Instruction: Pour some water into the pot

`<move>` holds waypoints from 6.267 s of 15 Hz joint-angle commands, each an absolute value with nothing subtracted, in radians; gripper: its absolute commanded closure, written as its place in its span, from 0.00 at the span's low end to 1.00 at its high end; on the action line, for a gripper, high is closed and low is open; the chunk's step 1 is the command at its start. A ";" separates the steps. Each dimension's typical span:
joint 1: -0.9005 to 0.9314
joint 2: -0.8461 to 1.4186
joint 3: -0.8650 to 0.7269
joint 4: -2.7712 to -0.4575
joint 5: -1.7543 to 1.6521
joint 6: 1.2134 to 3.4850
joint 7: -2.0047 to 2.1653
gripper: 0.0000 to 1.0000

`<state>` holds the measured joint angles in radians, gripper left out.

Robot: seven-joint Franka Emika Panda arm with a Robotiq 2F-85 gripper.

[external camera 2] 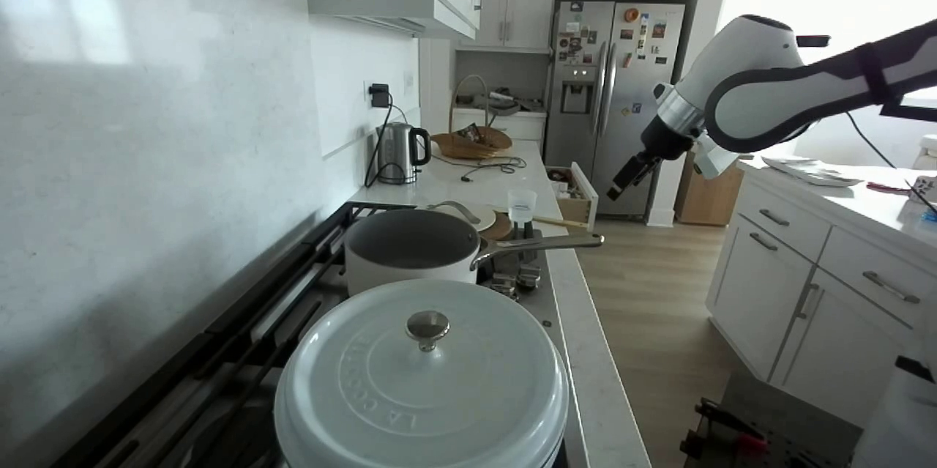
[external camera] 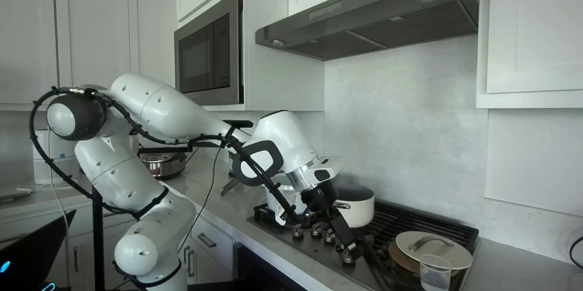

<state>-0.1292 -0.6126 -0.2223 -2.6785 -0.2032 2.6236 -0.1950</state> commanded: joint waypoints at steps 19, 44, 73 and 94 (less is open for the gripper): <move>0.162 -0.468 -0.598 -2.683 0.019 2.944 -0.608 0.00; 0.924 -0.578 -1.418 -2.341 0.241 2.551 -1.264 0.00; 1.284 -0.988 -1.687 -2.132 -0.043 2.460 -1.218 0.00; 1.437 -1.116 -1.720 -2.009 -0.095 2.493 -1.188 0.00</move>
